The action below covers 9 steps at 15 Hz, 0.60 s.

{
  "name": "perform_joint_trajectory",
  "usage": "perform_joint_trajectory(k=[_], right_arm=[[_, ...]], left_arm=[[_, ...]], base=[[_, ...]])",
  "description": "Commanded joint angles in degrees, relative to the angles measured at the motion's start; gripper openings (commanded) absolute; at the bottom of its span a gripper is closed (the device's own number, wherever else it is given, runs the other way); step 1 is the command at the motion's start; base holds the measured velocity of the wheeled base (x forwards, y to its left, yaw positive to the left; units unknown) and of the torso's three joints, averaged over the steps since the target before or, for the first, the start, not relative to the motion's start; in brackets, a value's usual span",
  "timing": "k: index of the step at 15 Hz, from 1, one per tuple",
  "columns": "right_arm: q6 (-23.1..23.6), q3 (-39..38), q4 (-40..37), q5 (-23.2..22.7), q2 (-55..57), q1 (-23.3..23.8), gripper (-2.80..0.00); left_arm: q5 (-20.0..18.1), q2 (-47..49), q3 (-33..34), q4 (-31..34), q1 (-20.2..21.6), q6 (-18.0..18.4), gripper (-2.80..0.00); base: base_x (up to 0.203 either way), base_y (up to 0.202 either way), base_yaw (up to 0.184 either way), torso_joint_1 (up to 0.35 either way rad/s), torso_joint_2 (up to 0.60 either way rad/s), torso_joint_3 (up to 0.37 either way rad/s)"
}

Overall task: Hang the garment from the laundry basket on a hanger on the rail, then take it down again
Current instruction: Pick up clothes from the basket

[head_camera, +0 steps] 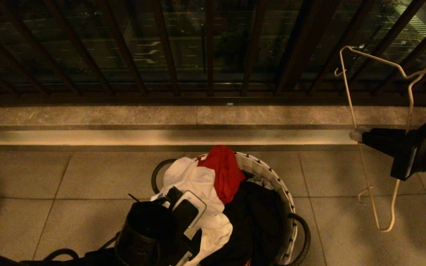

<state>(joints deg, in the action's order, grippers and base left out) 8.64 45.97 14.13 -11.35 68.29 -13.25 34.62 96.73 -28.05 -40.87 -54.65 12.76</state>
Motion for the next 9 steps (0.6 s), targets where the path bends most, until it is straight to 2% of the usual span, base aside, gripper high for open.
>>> perform_joint_trajectory(k=[1,4,9], right_arm=[[0.1,0.0,0.1,-0.1,0.1,0.0,-2.8],[0.1,0.0,0.1,-0.1,0.1,0.0,-2.8],[0.1,0.0,0.1,-0.1,0.1,0.0,-2.8]], left_arm=[[0.4,5.1,0.2,-0.6,0.2,-0.6,0.0],[0.3,8.0,2.0,-4.8,1.6,-0.8,0.0],[0.5,0.5,14.1,-4.9,-0.8,-0.7,0.0]], base=[[0.0,0.0,0.0,0.0,0.0,0.0],[0.0,0.0,0.0,0.0,0.0,0.0],[0.0,0.0,0.0,0.0,0.0,0.0]])
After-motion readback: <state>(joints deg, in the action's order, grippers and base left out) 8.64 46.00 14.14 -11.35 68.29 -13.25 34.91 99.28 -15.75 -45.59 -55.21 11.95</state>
